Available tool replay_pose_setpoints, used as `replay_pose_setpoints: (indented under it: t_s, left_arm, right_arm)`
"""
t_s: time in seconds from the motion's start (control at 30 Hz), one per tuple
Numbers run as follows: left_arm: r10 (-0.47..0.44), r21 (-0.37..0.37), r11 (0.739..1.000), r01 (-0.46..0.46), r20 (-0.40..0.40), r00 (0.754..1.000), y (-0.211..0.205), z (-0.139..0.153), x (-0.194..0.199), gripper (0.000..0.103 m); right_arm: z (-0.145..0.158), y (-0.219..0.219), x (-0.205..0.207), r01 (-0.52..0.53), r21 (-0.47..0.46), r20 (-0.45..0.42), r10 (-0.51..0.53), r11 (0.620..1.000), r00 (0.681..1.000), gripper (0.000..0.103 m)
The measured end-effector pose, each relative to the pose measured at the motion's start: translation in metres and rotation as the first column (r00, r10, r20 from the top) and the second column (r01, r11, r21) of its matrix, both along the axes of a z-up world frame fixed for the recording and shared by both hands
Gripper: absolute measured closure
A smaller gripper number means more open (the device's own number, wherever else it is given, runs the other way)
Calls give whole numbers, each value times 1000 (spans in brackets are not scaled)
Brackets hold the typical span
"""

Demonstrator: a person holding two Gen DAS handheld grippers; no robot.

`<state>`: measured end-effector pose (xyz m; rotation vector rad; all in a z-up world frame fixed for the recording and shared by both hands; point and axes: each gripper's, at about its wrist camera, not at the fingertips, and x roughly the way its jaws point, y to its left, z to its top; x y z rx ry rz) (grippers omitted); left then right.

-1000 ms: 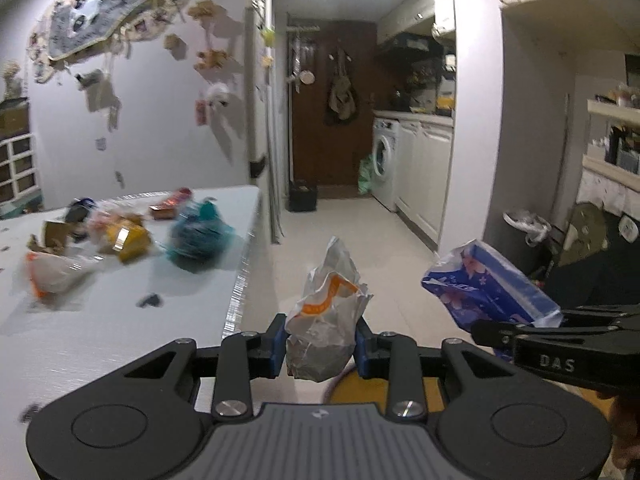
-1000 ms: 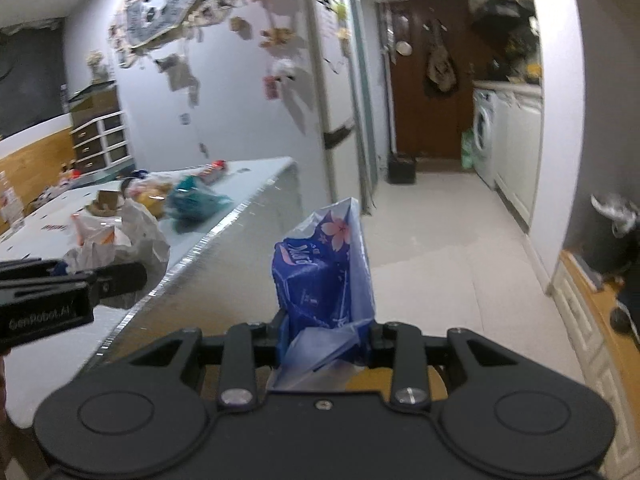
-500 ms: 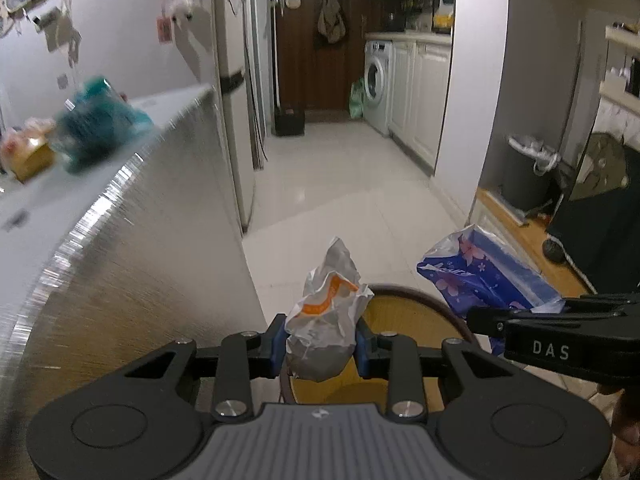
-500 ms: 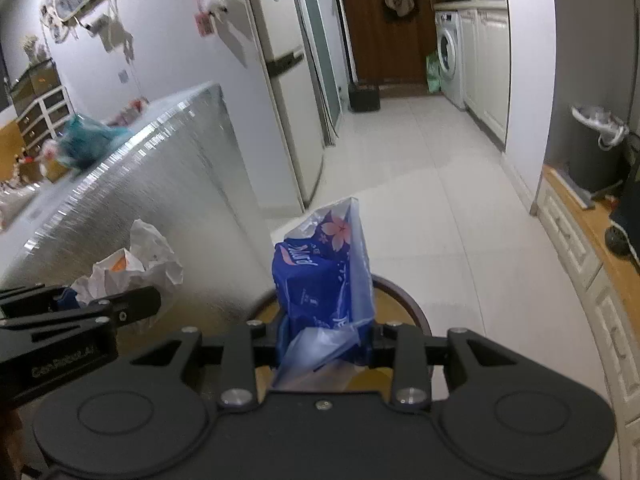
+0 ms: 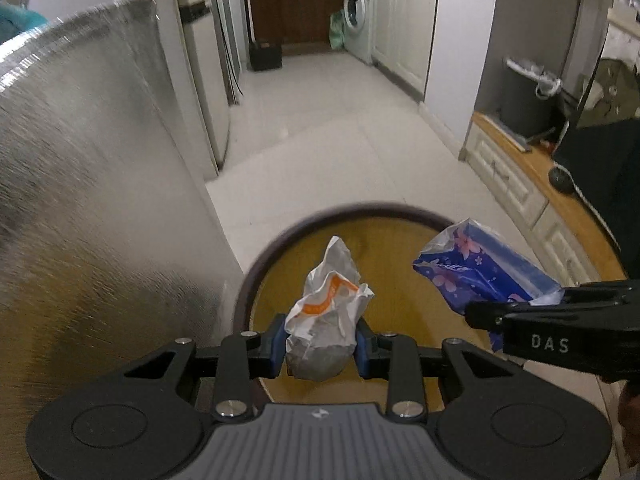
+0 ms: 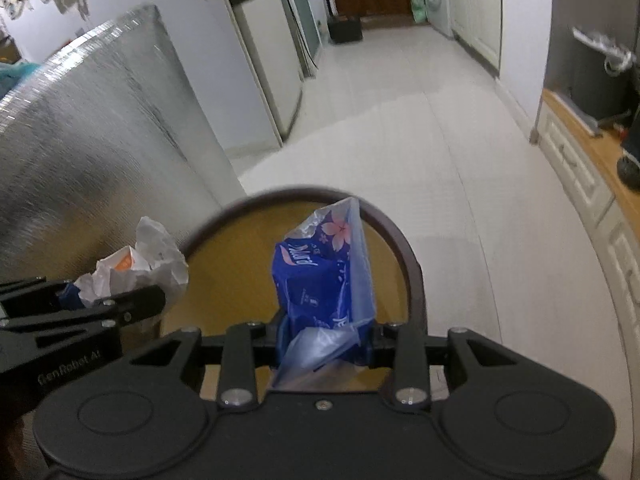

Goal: Collect trash
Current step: 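Carry the blue packet and clear bag with both tools over the wastebasket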

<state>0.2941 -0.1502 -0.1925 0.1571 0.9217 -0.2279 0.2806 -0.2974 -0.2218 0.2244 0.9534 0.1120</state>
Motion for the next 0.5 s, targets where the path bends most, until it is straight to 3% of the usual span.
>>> replay_pose_setpoints:
  t_s: [0.23, 0.5]
  left_arm:
    - [-24, 3, 1000, 25, -87, 996, -6, -28, 10, 68]
    - [-65, 33, 997, 73, -184, 981, -6, -37, 27, 66]
  right_arm:
    - [-13, 2, 15, -41, -5, -71, 41, 999, 997, 68]
    - [-17, 16, 24, -124, -56, -123, 116, 991, 986, 68]
